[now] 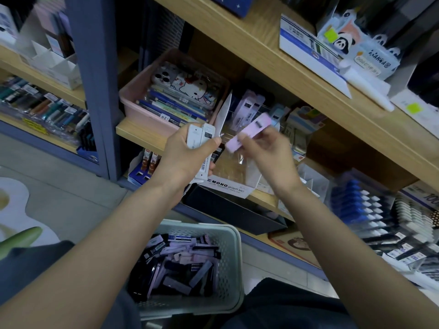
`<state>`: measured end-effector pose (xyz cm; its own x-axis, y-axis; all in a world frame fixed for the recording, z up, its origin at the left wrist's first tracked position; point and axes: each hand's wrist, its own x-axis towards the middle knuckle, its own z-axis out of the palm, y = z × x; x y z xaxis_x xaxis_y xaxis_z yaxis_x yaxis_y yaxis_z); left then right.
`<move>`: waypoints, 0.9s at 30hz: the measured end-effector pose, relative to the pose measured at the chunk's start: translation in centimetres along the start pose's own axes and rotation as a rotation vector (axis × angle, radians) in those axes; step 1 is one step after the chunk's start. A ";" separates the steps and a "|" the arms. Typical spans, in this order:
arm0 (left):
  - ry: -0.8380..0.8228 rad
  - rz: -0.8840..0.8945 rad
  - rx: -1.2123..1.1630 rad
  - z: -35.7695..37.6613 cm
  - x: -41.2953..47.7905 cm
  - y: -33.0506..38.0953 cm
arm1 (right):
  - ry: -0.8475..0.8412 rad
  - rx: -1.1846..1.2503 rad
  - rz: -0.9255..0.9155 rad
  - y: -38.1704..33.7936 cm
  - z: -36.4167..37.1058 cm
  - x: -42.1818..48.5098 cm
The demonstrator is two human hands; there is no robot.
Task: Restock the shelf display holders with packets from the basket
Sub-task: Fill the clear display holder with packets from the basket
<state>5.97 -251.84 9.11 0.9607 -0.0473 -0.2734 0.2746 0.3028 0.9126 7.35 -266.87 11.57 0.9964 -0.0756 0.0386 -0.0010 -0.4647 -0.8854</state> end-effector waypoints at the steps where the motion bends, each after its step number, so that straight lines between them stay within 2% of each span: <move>1: 0.003 -0.008 0.001 0.0 0.1 0.0 | 0.107 -0.023 -0.033 0.2 -0.3 0.9; 4: -0.006 -0.016 0.015 0.1 0.1 0.0 | 0.323 -0.113 -0.064 1.0 -0.7 3.6; 8: -0.015 -0.028 0.016 0.2 0.1 -0.1 | 0.403 -0.198 -0.090 1.8 -0.1 5.4; 13: -0.020 -0.035 0.011 0.2 0.2 -0.1 | 0.370 -0.333 -0.157 2.1 0.3 5.6; 22: -0.032 -0.021 0.006 0.2 0.1 0.0 | 0.244 -0.517 -0.045 1.4 0.2 6.9; 27: -0.031 -0.023 -0.003 0.1 0.2 -0.1 | 0.253 -0.557 -0.094 1.5 0.8 6.7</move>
<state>6.17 -252.02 8.99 0.9549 -0.0834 -0.2848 0.2966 0.3040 0.9053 14.05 -267.34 10.16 0.9433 -0.1875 0.2740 -0.0264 -0.8650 -0.5011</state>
